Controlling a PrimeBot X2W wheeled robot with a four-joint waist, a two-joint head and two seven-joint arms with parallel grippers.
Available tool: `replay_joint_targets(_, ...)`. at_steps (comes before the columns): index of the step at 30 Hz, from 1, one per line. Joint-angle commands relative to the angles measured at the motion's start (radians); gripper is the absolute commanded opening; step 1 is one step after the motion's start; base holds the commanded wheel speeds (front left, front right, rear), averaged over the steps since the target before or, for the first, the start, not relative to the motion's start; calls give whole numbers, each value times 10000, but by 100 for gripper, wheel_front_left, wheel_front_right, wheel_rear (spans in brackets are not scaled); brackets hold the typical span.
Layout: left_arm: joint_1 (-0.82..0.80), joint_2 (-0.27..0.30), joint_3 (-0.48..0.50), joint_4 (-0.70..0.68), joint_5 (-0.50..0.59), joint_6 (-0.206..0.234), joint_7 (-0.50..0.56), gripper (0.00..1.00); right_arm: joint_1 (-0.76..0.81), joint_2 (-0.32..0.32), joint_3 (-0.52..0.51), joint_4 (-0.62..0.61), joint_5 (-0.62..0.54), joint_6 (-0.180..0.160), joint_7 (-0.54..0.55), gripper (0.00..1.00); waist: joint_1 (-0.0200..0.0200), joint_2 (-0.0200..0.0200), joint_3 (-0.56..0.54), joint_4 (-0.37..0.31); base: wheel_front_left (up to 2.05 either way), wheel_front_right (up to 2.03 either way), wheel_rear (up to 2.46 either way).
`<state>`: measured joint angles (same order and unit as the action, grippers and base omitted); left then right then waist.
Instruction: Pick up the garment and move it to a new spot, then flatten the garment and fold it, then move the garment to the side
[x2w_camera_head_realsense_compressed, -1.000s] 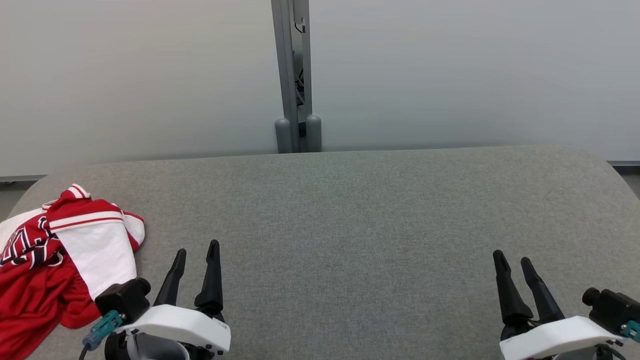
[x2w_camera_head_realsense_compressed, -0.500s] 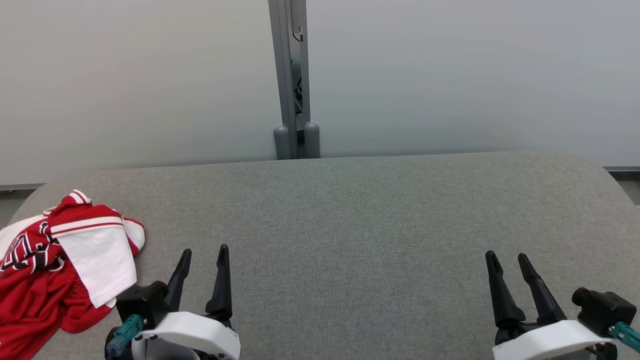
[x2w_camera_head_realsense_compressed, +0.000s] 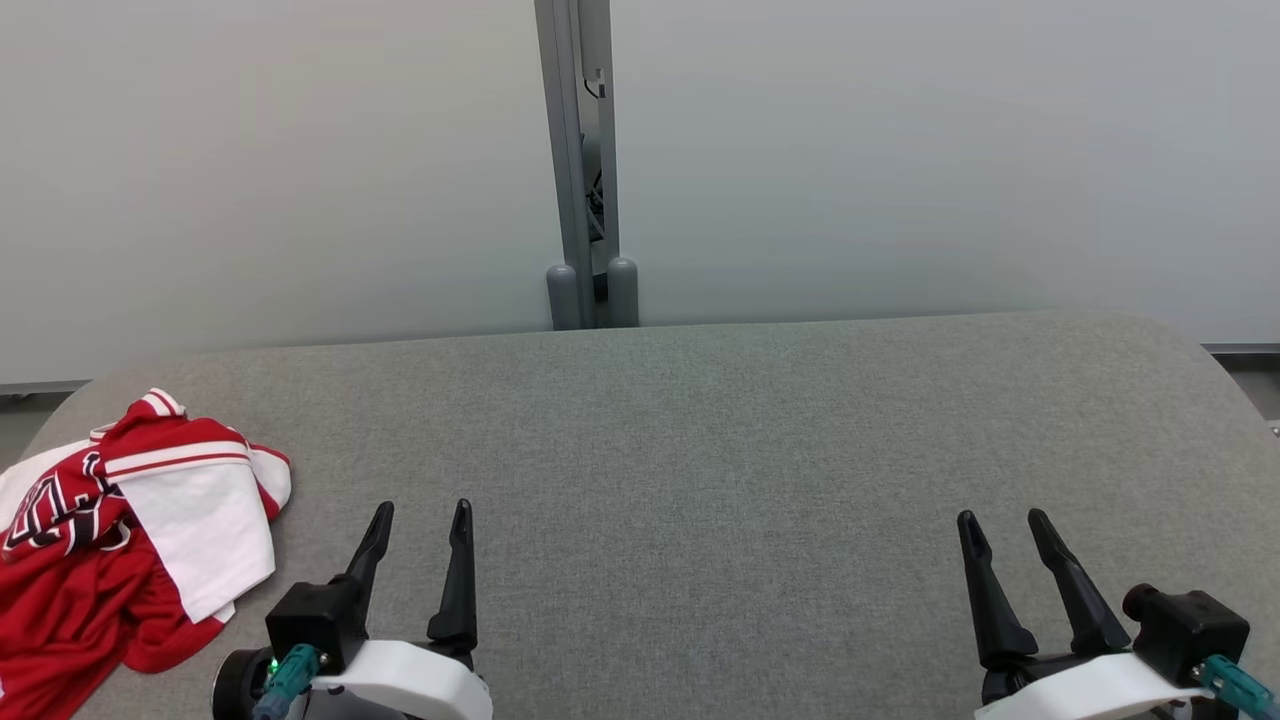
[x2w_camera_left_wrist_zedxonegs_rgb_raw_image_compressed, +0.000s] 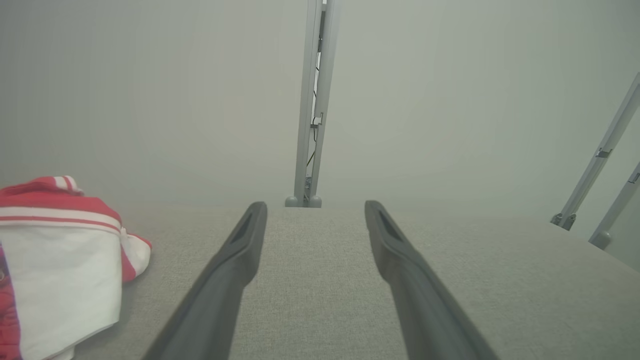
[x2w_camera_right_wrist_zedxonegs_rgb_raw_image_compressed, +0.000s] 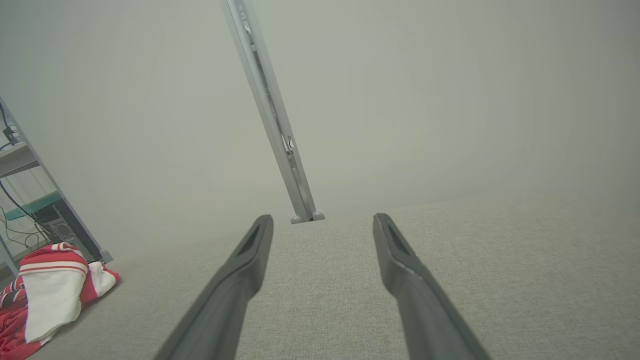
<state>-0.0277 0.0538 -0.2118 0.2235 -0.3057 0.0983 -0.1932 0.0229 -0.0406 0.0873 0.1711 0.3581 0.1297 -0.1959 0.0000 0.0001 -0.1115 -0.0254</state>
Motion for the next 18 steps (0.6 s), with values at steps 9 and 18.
replay_joint_targets(9, 66, 57, -173, -48, 917, 110, -246, 100, 132, -103, 80, -113, -796, 16, -284, 100, 0, -1, -144, -12, 0, 0, 0)
replay_joint_targets(18, 157, 50, -314, -25, 1645, 170, -433, 100, 235, -116, 193, -98, -1476, 17, -450, 100, 0, -1, -271, -22, 0, 0, 0)
